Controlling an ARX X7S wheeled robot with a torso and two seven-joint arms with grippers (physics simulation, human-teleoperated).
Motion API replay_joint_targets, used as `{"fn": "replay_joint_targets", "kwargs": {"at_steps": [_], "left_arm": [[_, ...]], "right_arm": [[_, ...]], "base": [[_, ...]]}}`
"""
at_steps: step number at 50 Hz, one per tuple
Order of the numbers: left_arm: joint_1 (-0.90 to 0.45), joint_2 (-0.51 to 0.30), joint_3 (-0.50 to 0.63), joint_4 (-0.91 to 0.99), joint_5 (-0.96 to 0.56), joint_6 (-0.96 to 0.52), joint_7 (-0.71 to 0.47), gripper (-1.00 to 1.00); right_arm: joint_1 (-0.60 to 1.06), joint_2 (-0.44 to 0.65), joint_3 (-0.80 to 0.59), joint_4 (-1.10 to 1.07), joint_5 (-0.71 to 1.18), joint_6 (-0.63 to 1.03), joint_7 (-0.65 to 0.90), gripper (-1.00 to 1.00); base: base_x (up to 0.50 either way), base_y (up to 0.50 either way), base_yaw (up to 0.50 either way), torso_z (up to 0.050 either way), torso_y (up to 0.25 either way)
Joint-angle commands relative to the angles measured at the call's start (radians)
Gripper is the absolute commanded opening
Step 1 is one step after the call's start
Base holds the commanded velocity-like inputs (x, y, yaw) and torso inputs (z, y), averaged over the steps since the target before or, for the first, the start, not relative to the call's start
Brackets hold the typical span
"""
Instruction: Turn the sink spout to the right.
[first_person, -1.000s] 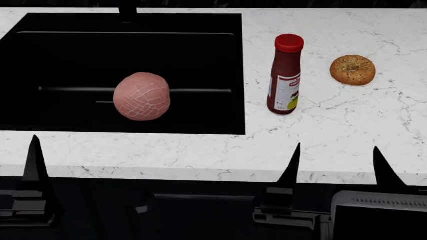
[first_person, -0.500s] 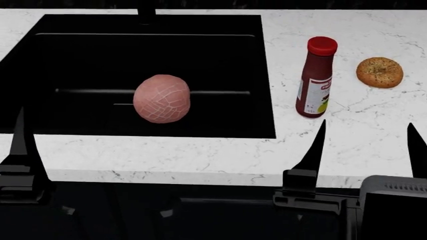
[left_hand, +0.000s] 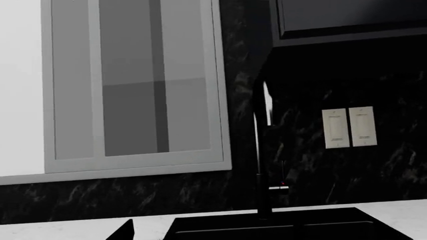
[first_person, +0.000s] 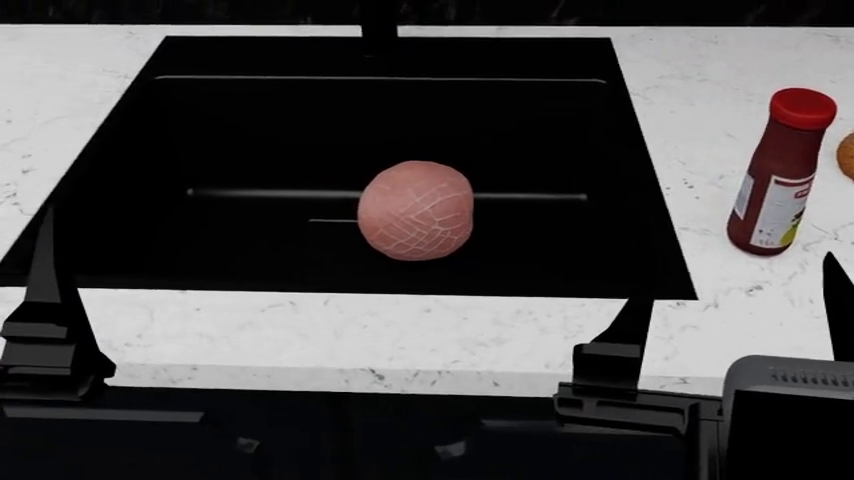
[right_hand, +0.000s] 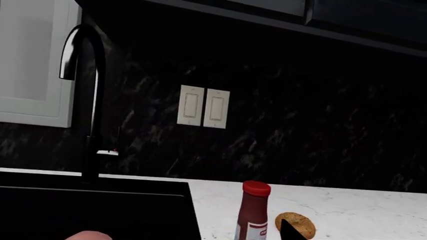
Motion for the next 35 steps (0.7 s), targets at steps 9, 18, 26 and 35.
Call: {"fn": "replay_joint_targets", "kwargs": {"at_steps": [9,18,26,35], "left_arm": [[-0.02,-0.017,0.021,0.009,0.016,-0.023,-0.019,1.0],[-0.011,-0.014,0.02,0.006,0.004,-0.014,-0.018,1.0],[0.006,-0.014,0.018,0.0,0.004,-0.002,-0.023,1.0],[-0.003,-0.017,0.039,-0.007,0.011,0.0,-0.026,1.0]], "right_arm": [[-0.017,-0.004,0.005,0.01,0.012,-0.025,0.004,1.0],[-0.026,0.003,0.026,-0.002,0.032,-0.01,0.002,1.0],[-0.024,0.005,0.024,0.009,0.04,-0.023,-0.006,1.0],[-0.032,0.009,0.016,0.027,0.032,-0.037,0.0,1.0]], "base": [[0.08,0.38,0.0,0.0,0.0],[0.12,0.35,0.0,0.0,0.0],[0.23,0.15,0.0,0.0,0.0],[0.25,0.07,0.0,0.0,0.0]]}}
